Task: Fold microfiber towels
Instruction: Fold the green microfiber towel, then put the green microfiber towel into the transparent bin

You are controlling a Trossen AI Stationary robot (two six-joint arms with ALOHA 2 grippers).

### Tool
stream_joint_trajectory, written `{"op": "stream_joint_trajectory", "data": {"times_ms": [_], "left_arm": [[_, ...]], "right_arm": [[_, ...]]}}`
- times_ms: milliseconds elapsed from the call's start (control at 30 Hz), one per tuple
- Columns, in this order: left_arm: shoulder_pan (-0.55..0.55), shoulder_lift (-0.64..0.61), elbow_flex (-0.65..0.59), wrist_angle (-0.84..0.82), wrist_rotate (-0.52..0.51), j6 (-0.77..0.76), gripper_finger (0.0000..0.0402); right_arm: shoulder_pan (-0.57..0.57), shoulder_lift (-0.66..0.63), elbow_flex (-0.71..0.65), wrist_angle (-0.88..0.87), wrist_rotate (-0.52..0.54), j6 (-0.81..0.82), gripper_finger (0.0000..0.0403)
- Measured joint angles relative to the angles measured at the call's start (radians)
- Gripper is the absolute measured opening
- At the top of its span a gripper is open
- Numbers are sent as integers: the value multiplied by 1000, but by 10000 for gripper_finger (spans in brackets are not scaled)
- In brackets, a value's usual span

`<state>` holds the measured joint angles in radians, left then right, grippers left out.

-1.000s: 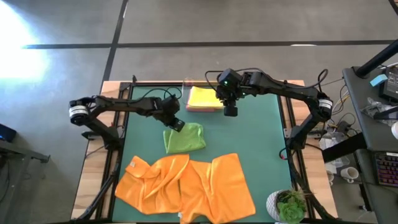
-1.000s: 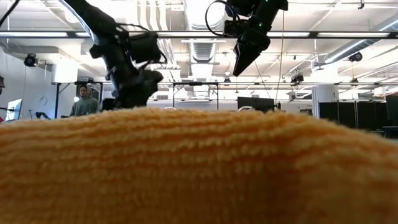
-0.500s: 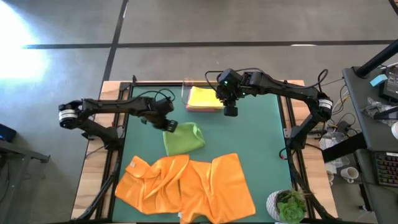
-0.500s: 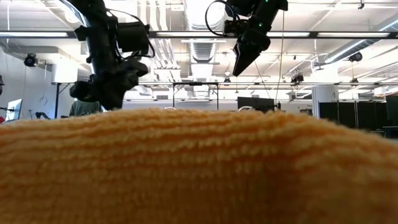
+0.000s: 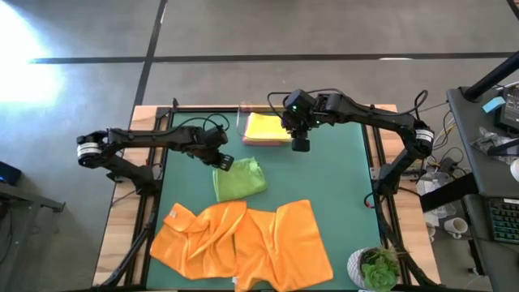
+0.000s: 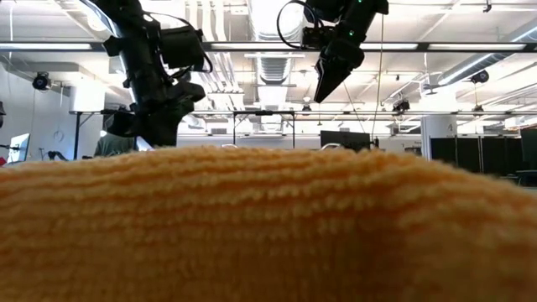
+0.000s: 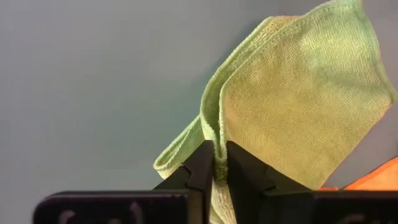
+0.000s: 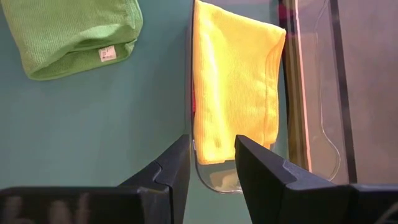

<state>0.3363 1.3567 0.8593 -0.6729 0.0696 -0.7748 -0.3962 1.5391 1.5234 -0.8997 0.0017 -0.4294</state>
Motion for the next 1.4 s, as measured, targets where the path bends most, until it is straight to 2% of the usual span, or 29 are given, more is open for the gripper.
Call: {"op": "stream_joint_trajectory", "data": {"times_ms": [267, 433, 633, 800, 900, 1200, 1400], "left_arm": [[0, 0, 0, -1, 0, 13, 117], [2, -14, 32, -57, 2, 159, 153], [-19, -55, 133, -162, 2, 262, 154], [-113, -79, 150, -157, -2, 268, 154], [-197, -70, 146, -158, -44, 269, 154], [-426, 27, 116, -139, -61, 311, 154], [-508, 83, 79, -14, -73, 259, 154]], "right_arm": [[0, 0, 0, 0, 0, 2, 118], [0, 0, 0, -17, 0, 1, 118], [0, 0, 0, -96, -21, -8, 118], [1, 0, -52, -120, -196, -16, 118], [2, 0, -97, -110, -271, -19, 118], [43, 0, -221, 80, -428, -40, 118], [84, 0, -273, 227, -439, 3, 118]]}}
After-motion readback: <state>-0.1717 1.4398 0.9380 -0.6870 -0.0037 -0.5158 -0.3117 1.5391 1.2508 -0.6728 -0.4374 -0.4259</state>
